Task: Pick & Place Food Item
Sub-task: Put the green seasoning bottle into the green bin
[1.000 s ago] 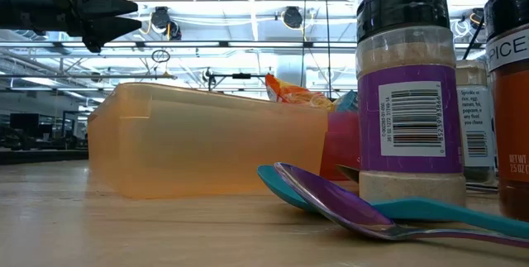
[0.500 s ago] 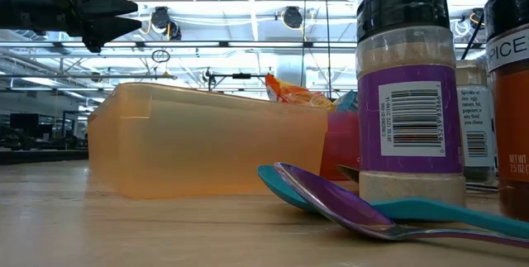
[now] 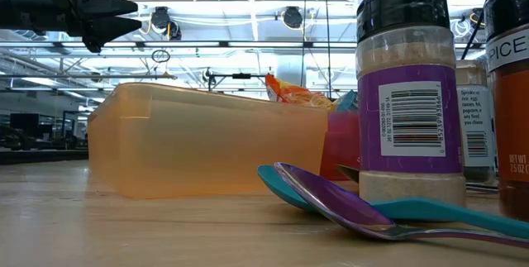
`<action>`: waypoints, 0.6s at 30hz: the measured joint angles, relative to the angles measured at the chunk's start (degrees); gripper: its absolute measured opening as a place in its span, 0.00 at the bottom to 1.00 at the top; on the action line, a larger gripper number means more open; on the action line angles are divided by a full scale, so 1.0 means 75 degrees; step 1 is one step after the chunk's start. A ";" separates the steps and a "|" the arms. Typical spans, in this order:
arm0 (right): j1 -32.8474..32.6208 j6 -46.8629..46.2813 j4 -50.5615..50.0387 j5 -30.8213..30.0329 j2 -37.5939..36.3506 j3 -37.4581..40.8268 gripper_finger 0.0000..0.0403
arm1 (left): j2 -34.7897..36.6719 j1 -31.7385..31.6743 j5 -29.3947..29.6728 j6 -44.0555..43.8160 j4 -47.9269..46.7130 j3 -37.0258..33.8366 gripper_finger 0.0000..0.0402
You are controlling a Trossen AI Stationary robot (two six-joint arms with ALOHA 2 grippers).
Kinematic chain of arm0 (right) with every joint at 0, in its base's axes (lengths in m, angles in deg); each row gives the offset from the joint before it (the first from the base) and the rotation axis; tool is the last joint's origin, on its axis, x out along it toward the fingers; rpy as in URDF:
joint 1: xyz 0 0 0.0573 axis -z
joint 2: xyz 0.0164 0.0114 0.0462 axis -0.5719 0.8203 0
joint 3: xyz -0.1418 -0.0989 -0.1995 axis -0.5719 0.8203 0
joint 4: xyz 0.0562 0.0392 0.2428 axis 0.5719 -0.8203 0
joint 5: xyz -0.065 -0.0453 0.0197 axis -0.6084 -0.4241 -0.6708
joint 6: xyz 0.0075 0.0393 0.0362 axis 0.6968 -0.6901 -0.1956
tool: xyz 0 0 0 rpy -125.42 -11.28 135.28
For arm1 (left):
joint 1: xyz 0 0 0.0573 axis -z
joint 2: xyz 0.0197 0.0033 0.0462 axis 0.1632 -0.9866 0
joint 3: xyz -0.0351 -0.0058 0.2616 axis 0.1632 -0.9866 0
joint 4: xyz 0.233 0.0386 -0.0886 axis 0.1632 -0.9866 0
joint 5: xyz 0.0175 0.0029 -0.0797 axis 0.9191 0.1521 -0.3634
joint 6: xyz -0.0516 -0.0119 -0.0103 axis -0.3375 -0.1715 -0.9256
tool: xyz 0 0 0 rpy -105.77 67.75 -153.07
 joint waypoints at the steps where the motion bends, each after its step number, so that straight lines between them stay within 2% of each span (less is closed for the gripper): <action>1: 0.0001 -0.0002 0.0011 0.0065 0.0059 0.0000 0.64 | 0.0003 0.0000 0.0000 0.0000 0.0000 0.0000 0.63; 6: 0.0000 -0.0087 -0.0121 0.0066 0.0158 0.0000 0.62 | 0.0000 0.0000 0.0000 0.0000 0.0001 0.0003 0.63; 12: 0.0000 -0.0084 -0.0428 0.0044 0.0153 0.0000 0.47 | 0.0001 0.0000 0.0000 0.0001 0.0002 0.0002 0.63; 18: 0.0000 -0.0052 -0.0583 0.0059 0.0153 0.0000 0.47 | 0.0003 0.0000 0.0000 0.0002 -0.0001 0.0001 0.63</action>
